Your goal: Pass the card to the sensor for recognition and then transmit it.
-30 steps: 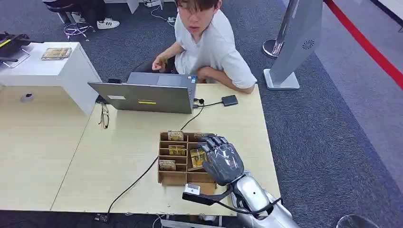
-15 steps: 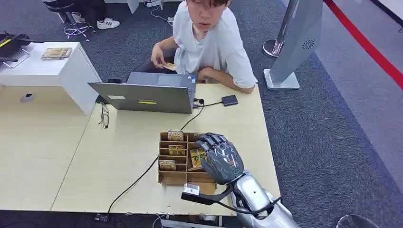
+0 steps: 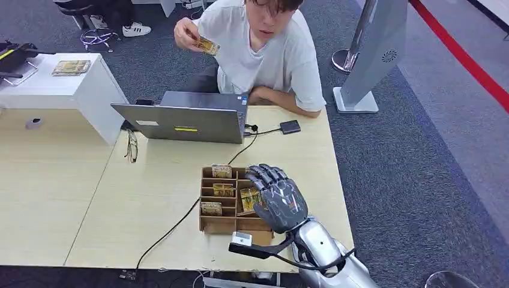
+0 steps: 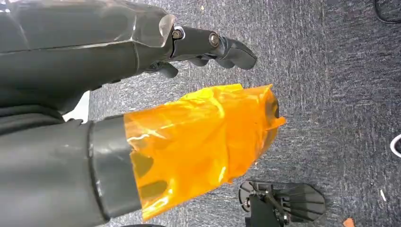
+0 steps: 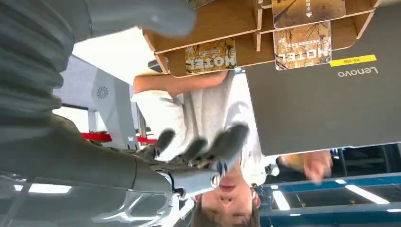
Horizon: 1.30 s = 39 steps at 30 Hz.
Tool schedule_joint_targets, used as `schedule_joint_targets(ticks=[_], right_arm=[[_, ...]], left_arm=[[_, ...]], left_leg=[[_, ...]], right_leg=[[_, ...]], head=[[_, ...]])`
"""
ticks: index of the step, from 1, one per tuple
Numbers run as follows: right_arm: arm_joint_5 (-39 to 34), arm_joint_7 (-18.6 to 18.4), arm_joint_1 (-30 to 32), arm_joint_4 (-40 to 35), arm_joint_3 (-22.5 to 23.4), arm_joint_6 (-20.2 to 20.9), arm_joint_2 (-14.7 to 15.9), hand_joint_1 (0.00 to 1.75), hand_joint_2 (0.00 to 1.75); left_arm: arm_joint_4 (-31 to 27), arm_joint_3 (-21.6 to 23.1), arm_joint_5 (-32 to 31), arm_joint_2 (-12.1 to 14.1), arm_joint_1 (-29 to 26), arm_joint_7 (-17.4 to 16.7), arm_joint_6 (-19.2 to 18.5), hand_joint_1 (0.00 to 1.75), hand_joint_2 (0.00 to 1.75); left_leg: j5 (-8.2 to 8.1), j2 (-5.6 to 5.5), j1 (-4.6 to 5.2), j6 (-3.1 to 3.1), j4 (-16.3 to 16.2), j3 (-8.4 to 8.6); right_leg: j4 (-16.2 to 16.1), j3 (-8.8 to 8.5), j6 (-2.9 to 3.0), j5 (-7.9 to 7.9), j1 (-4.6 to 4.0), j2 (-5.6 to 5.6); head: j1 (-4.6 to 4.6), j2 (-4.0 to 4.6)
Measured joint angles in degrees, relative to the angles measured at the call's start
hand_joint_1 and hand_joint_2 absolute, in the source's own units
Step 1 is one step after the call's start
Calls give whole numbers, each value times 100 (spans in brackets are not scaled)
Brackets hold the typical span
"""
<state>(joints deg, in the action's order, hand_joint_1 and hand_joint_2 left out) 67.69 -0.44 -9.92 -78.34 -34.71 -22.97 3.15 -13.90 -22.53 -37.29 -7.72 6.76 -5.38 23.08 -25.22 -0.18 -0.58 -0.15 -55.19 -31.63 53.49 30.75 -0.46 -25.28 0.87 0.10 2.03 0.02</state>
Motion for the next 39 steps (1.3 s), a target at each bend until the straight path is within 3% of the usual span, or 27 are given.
schedule_joint_targets(ticks=[19,35,39], right_arm=[[-715,476,5,-643,-437,234,-13,3,175],[-802,485,-11,-772,-568,260,-13,9,175],[-802,485,-14,-772,-568,258,-13,17,175]], left_arm=[[0,-201,15,0,-38,109,15,0,0],[0,-291,15,2,-38,116,20,0,0],[0,-293,11,2,-38,118,26,0,0]], left_leg=[[0,0,0,0,0,0],[0,0,0,0,0,0],[0,0,0,0,0,0]], right_leg=[[0,0,0,0,0,0],[0,0,0,0,0,0],[0,0,0,0,0,0]], head=[[0,0],[0,0],[0,0]])
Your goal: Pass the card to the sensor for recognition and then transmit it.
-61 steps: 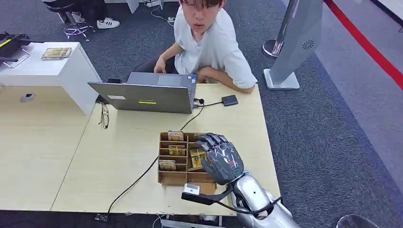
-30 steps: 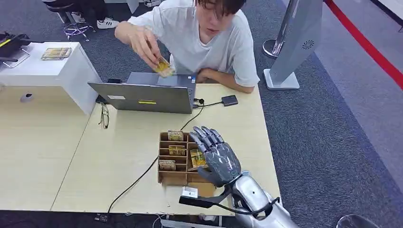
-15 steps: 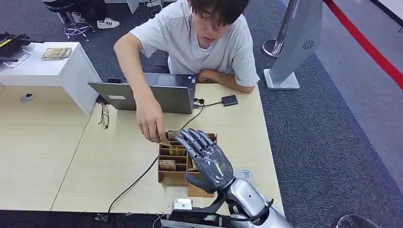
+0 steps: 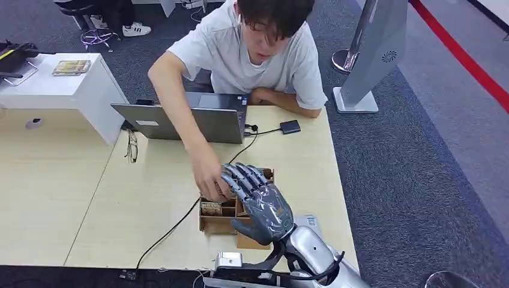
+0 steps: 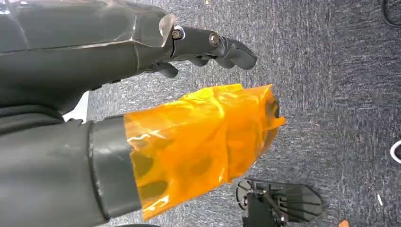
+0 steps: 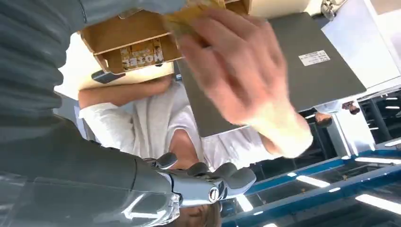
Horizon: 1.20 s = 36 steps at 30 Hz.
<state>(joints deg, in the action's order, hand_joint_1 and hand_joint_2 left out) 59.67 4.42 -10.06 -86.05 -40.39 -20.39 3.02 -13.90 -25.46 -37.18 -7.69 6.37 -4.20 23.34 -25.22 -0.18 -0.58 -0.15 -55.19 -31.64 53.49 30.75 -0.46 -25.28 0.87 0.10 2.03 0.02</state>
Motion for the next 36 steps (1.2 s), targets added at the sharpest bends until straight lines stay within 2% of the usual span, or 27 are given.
schedule_joint_targets(ticks=[11,21,36], right_arm=[[-2,0,-19,-2,-2,0,0,16,175],[-4,-2,-35,0,-2,-2,0,24,175],[-9,-9,-39,-2,-4,-9,0,24,175]], left_arm=[[0,-37,-2,0,0,2,4,0,0],[0,-76,-7,0,0,2,4,0,0],[0,-120,-20,0,-1,2,4,0,0]], left_leg=[[0,0,0,0,0,0],[0,0,0,0,0,0],[0,0,0,0,0,0]], right_leg=[[0,0,0,0,0,0],[0,0,0,0,0,0],[0,0,0,0,0,0]], head=[[0,0],[0,0],[0,0]])
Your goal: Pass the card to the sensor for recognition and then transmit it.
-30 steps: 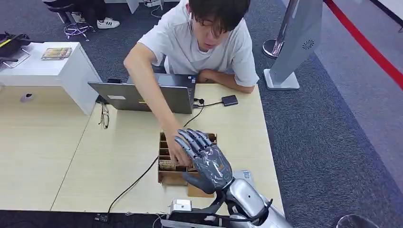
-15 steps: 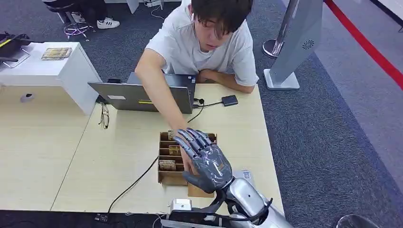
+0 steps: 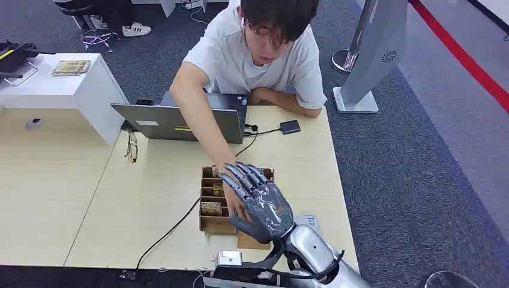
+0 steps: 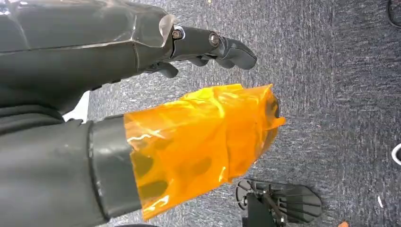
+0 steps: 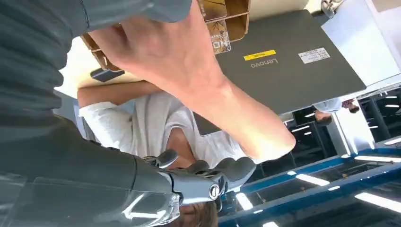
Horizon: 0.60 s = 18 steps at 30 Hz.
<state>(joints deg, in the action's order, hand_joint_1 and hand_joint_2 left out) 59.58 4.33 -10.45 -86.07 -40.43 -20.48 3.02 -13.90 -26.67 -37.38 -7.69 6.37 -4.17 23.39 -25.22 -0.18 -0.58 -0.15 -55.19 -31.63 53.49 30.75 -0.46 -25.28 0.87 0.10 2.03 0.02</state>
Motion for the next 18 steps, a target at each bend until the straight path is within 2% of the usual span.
schedule_joint_targets(ticks=[18], right_arm=[[44,-70,177,2,33,-57,55,21,175]], left_arm=[[0,-72,17,-11,-37,88,83,0,0]], left_leg=[[0,0,0,0,0,0]], right_leg=[[-1,1,0,0,0,0]], head=[[0,0]])
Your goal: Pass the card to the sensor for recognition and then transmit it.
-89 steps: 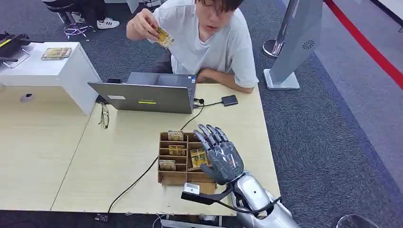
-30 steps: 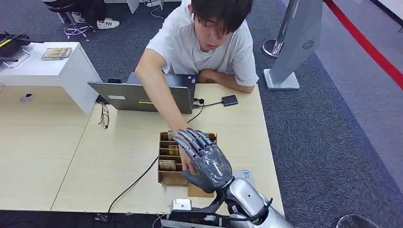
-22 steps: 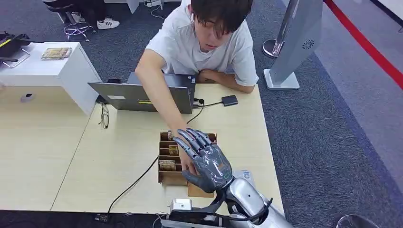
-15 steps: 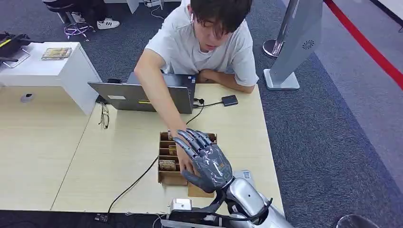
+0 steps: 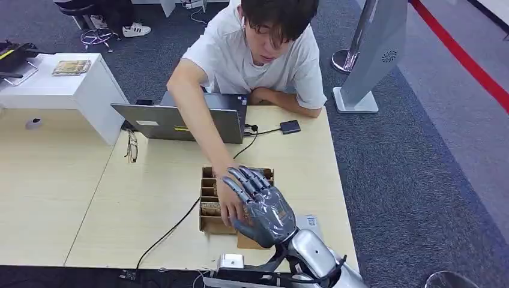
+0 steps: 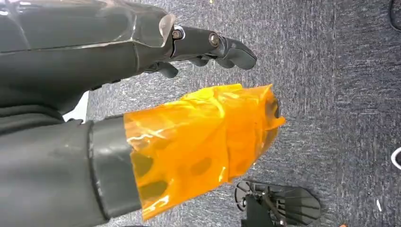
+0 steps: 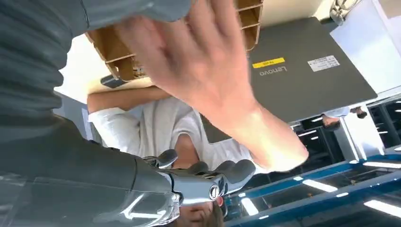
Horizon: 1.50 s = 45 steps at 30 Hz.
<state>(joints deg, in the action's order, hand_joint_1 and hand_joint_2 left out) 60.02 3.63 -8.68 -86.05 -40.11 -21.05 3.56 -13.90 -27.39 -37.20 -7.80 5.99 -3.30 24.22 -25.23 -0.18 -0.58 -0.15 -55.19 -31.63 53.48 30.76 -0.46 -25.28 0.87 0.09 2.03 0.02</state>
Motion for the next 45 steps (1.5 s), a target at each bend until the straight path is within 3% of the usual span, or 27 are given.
schedule_joint_targets(ticks=[16,21,22,25,27,45], right_arm=[[92,-7,152,0,122,-74,68,19,175],[175,-66,306,-2,245,-182,90,21,175],[205,-70,349,-2,297,-221,103,21,175],[190,-9,384,0,369,-249,125,21,175],[203,-9,386,9,400,-243,125,21,175],[413,-157,508,269,562,-262,190,23,175]], left_arm=[[0,-90,4,-2,-22,26,-29,0,0],[0,-153,101,13,-197,234,-814,0,0],[-24,-179,55,18,-264,271,-759,0,0],[-81,-199,-83,-22,-285,171,-143,0,0],[-81,-216,-131,-24,-204,98,-4,0,0],[-81,-271,-173,-52,-111,98,39,0,0]], left_leg=[[0,0,0,0,0,0],[-1,1,0,1,0,1],[-2,2,0,2,0,1],[-1,-1,1,2,0,-7],[-1,-3,0,2,0,-6],[3,3,-2,4,0,-5]], right_leg=[[0,0,0,0,0,0],[0,0,0,0,0,-3],[-2,3,0,-1,0,-3],[-3,10,0,0,1,2],[-2,6,0,0,0,6],[0,8,5,4,-2,-1]], head=[[0,0],[0,0],[0,0],[0,0],[0,0],[0,0]])
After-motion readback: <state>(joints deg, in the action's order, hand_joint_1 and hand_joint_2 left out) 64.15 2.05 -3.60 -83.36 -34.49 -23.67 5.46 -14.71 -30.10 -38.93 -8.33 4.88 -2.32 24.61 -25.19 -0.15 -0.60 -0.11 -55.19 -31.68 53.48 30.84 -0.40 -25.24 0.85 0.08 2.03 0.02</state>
